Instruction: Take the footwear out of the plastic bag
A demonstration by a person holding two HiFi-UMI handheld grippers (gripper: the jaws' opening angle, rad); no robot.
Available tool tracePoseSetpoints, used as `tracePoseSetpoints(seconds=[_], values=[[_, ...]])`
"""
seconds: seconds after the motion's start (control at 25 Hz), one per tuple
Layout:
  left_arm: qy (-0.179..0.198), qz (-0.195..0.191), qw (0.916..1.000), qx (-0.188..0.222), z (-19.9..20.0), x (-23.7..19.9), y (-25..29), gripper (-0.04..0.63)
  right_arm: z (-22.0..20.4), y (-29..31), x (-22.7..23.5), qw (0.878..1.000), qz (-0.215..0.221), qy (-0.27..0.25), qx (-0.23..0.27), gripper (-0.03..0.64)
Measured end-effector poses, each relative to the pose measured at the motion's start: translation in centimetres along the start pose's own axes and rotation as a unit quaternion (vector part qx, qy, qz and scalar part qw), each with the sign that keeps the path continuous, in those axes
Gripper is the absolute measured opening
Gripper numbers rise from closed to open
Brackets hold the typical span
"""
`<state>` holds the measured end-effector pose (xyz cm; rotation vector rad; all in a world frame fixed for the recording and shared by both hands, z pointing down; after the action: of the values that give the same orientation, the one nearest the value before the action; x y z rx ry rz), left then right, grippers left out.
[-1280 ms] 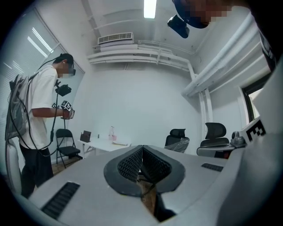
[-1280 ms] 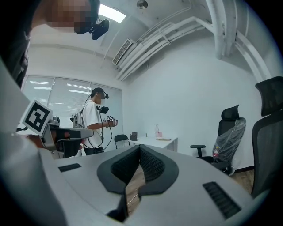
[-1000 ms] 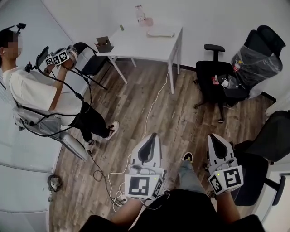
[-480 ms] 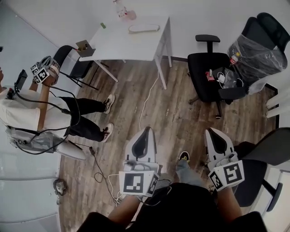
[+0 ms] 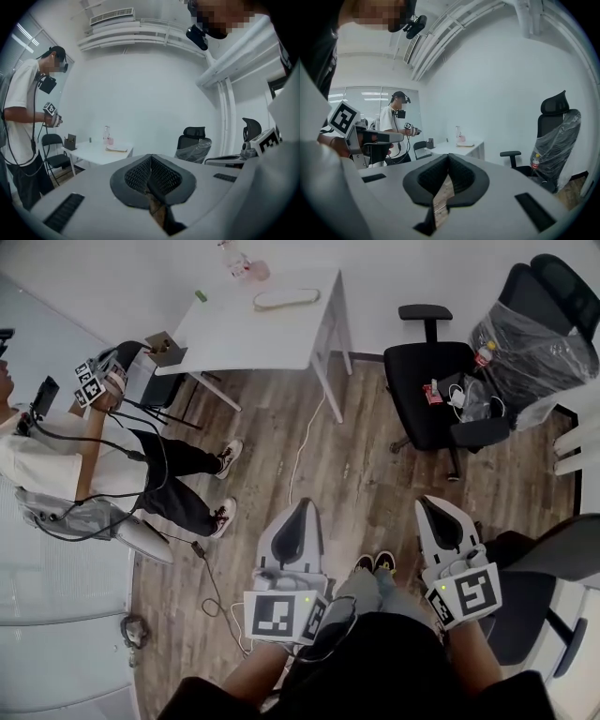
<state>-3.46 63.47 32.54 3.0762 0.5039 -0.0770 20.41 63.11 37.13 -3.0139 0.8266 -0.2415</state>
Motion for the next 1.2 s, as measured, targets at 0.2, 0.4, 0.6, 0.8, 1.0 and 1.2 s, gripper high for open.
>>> tracePoseSetpoints(seconds=[0.2,0.4,0.6,0.8,1.0,1.2], values=[[0.001,-0.005,0.9999,-0.011,-0.4,-0.3,1.0,0.023,-0.5,1.0,0.2,1.000,-0.001,0.006,-0.008,0.014],[-0.013,0.001,0.9998,-0.017,-0.7,-2.9,0.4,0.023,-0.4,3.1,-1.8,1.000,0.009,-0.007,-0.014,0.015],[-0.029,0.003,0.9996,0.004,-0.1,-5.7,-1.0,0.023,0.2,4.7,-5.0,0.999,0.031,-0.037,-0.020,0.014],[-0.043,0.007,0.9990,0.003,-0.4,-9.1,-2.0,0.023,0.9,6.3,-7.8,0.997,0.038,-0.063,-0.028,0.015],[-0.045,0.011,0.9989,0.003,-0.8,-10.1,-2.5,0.023,1.4,6.5,-8.2,0.995,0.045,-0.078,-0.030,0.015],[-0.040,0.024,0.9989,0.005,-1.2,-10.0,-1.8,0.023,0.6,6.7,-6.7,0.995,0.052,-0.075,-0.038,0.014]])
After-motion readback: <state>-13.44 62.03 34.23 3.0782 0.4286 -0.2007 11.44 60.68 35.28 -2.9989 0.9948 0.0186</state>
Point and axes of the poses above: the fingertips, and each gripper's own axes: y forward along the fingers, x to its right, z out of its top, the point moved 9 cm from there along -y, backward along the fingers, and after that the axes turned 9 degrees about x, right-handed, at the moved point
